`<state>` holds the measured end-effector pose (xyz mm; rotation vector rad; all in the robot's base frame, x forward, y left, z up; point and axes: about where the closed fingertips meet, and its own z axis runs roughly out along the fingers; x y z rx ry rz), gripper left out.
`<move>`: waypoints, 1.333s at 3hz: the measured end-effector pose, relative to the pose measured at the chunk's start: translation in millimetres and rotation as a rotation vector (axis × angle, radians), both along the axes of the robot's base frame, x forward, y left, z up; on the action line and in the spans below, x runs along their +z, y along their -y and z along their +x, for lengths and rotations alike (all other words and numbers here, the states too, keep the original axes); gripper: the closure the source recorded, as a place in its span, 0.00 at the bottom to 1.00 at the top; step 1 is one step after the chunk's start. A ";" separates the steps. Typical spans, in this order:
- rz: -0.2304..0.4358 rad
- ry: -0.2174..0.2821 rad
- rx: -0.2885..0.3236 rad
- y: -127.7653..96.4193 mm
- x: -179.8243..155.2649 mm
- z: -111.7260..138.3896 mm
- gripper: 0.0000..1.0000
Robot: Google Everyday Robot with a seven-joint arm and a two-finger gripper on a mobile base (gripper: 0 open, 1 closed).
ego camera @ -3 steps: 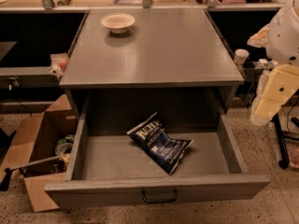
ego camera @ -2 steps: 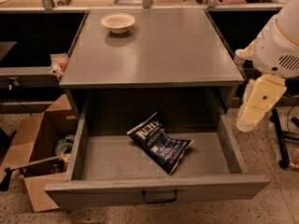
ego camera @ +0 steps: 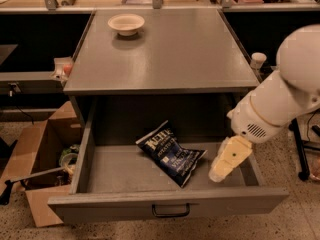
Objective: Pick blue chip bag from top drawer and place on counter
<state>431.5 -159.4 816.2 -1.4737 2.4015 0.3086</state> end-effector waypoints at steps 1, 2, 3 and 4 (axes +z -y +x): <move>0.074 -0.043 -0.063 -14.9 -72.9 -4.7 0.00; 0.084 0.018 -0.084 -17.0 -74.7 10.6 0.00; 0.084 0.019 -0.084 -17.0 -73.5 10.9 0.00; 0.090 0.027 -0.098 -22.0 -90.7 25.2 0.00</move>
Offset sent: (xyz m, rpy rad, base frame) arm -0.0056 0.0125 -0.0613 0.0612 0.0424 -0.0502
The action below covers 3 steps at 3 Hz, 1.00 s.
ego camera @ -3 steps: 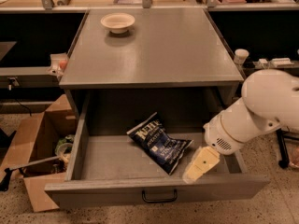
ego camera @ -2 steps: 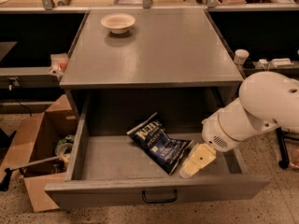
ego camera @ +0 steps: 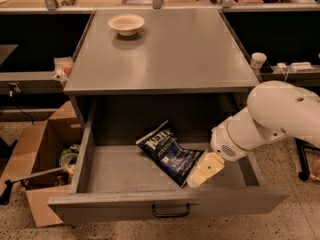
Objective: Pick blue chip bag from top drawer and place on counter
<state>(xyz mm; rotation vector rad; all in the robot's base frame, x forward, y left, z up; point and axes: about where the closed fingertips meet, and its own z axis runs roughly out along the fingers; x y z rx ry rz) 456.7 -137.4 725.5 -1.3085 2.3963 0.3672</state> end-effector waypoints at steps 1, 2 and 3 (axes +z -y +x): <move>-0.018 0.010 -0.021 -10.5 -30.2 24.6 0.00; -0.008 0.010 -0.044 -17.5 -56.6 47.8 0.00; 0.004 -0.008 -0.054 -27.7 -82.7 62.5 0.00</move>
Offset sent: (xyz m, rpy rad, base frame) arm 0.0774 0.0244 -0.0914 0.0061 -0.0056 -0.0769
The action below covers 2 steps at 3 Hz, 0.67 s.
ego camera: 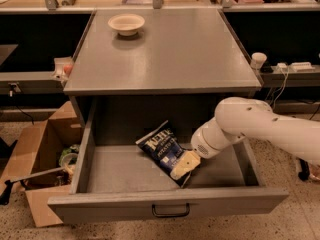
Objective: Pick blue chip bag from top drawer and place on counter
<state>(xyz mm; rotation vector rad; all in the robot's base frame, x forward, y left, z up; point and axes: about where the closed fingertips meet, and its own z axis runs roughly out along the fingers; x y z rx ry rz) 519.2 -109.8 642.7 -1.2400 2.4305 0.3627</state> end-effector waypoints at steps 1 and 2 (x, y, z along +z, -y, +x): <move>0.011 -0.029 -0.001 -14.8 -27.7 9.6 0.27; 0.015 -0.024 -0.009 -17.3 -33.2 14.8 0.50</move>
Offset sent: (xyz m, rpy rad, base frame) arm 0.0223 0.0180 -0.0384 0.0198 0.0153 -0.0245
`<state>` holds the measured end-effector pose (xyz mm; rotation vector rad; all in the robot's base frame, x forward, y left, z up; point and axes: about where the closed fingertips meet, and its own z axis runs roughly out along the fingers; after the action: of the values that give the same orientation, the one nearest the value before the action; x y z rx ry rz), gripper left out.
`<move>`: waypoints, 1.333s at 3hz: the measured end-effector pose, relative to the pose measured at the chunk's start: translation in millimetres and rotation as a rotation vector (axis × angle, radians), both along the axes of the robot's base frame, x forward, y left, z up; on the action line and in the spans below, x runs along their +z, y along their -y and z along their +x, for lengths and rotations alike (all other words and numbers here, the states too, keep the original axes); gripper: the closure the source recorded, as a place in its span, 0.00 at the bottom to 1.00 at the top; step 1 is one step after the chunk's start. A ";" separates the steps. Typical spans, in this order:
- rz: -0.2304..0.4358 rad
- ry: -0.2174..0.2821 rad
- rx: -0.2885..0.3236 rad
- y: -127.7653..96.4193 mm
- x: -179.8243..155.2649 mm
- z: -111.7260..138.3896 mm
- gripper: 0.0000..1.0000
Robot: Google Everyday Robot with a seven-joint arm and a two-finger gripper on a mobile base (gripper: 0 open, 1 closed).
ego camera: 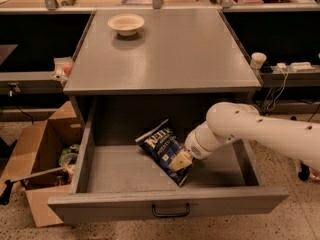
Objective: Pick blue chip bag from top drawer and place on counter
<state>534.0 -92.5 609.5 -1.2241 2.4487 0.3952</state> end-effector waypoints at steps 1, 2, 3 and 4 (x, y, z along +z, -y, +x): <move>0.016 0.077 -0.018 6.8 26.0 2.2 0.73; 0.089 0.195 -0.035 15.7 76.6 2.8 0.96; 0.199 0.309 -0.037 25.8 133.6 -6.5 1.00; 0.200 0.447 -0.061 84.0 184.0 -32.5 1.00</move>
Offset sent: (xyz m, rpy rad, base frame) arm -0.0116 -0.0587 0.1525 0.2023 -0.3819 -0.0481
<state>501.5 -176.5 793.6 -1.0219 2.0076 0.3011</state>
